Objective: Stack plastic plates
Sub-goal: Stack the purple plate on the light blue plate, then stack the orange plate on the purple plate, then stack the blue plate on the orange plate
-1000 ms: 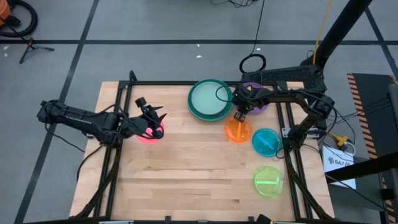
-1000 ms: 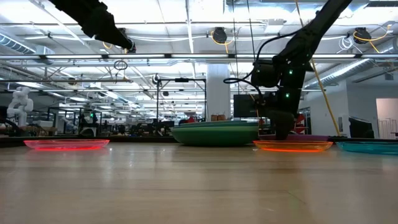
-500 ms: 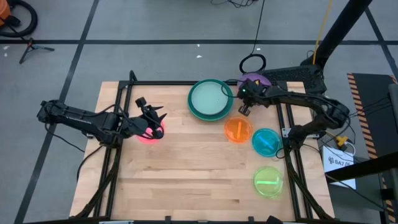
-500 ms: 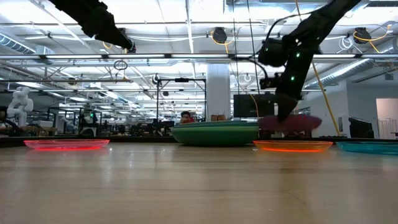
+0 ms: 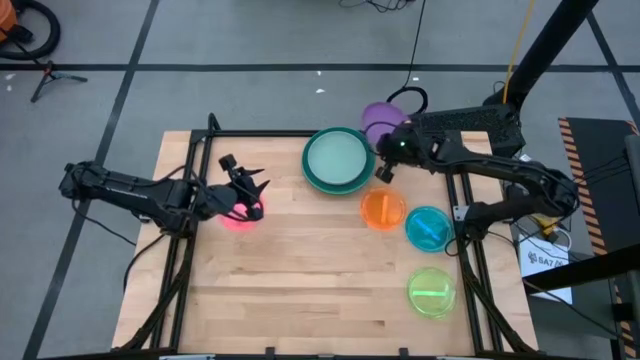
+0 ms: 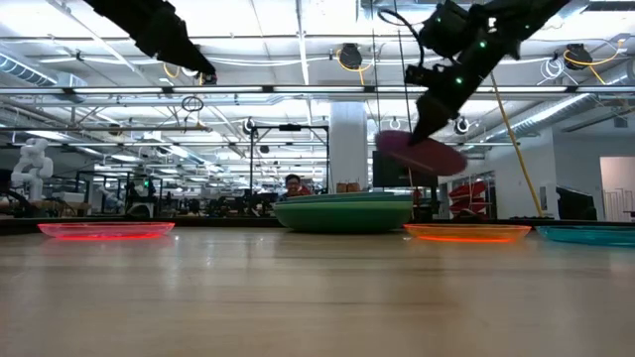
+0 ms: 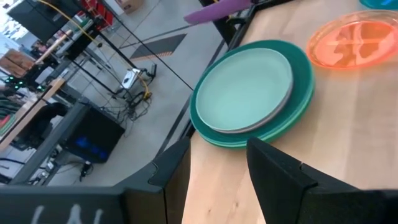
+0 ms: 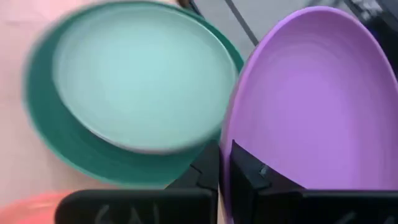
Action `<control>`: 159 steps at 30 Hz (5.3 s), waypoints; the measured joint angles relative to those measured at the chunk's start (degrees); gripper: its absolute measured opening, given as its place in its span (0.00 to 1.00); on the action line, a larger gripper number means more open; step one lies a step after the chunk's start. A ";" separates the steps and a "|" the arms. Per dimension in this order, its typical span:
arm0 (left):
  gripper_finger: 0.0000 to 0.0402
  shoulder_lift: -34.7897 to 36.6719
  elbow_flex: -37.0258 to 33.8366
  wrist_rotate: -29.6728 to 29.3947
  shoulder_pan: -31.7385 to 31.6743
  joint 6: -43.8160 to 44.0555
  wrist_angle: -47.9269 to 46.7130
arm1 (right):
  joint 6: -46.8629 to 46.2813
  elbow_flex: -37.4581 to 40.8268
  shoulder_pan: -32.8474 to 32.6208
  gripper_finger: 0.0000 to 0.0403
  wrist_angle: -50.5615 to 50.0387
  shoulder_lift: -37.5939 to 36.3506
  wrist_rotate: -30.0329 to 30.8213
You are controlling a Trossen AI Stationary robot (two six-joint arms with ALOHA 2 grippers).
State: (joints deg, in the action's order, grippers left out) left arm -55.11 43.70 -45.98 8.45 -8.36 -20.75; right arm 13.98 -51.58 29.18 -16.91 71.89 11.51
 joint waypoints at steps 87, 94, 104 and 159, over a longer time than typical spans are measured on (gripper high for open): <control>0.41 0.00 -0.02 -0.02 -0.11 0.01 -1.49 | -50.78 -7.54 -31.24 0.04 -20.28 28.28 -2.54; 0.41 0.00 -0.02 -0.02 -0.11 -0.32 -1.46 | -49.01 -12.20 -31.92 0.02 -22.59 28.21 -4.65; 0.41 0.01 -0.02 -0.04 -0.11 -0.35 -1.44 | -39.81 -23.45 -35.36 0.00 -27.30 28.14 -10.19; 0.41 0.01 -0.02 -0.05 -0.11 -2.40 0.44 | -8.04 -35.42 -13.62 0.41 -26.09 34.35 1.80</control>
State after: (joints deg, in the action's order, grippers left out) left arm -55.10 43.68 -46.03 8.34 -10.76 -20.32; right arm 5.94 -87.00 15.55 -43.00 106.24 13.31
